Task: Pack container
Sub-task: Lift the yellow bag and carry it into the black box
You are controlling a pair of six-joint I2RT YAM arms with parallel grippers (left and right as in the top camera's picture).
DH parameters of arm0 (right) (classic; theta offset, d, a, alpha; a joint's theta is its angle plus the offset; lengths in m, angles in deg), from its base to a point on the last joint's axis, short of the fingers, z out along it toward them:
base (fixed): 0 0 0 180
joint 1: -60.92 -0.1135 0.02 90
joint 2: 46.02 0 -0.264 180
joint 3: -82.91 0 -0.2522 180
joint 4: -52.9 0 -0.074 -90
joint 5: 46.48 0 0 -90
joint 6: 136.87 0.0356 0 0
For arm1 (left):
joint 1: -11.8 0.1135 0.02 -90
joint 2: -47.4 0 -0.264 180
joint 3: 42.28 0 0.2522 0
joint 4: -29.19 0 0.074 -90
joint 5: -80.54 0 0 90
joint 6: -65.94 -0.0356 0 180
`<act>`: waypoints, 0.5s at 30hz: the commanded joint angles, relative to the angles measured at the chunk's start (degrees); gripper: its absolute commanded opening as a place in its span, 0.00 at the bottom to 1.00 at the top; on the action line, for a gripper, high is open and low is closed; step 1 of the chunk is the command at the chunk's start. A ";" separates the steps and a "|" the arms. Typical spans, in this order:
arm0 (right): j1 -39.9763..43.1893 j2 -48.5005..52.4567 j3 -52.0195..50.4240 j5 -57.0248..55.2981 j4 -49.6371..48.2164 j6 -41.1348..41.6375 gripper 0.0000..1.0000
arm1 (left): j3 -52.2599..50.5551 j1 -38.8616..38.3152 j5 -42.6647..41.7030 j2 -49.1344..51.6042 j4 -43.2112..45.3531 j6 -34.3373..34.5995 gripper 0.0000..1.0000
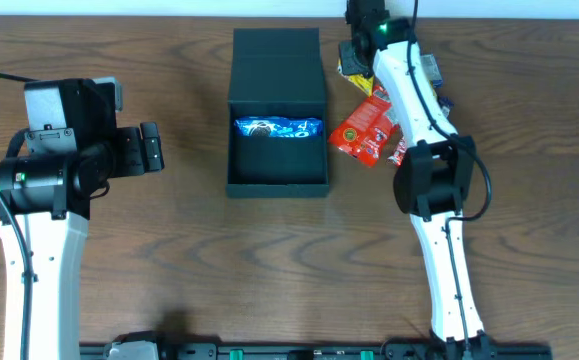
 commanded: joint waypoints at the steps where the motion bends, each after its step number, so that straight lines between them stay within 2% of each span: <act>1: -1.11 -9.29 0.28 -0.63 1.77 -3.34 0.01 | 0.55 0.13 0.20 0.42 -0.20 -0.87 0.95; 10: -2.84 -22.10 0.26 8.92 10.82 -3.32 0.01 | 0.55 0.13 0.15 0.42 -0.20 -0.85 0.95; 15: -6.71 -27.02 0.11 9.70 15.02 -3.30 0.01 | 0.55 0.13 0.17 0.42 -0.26 -1.01 0.95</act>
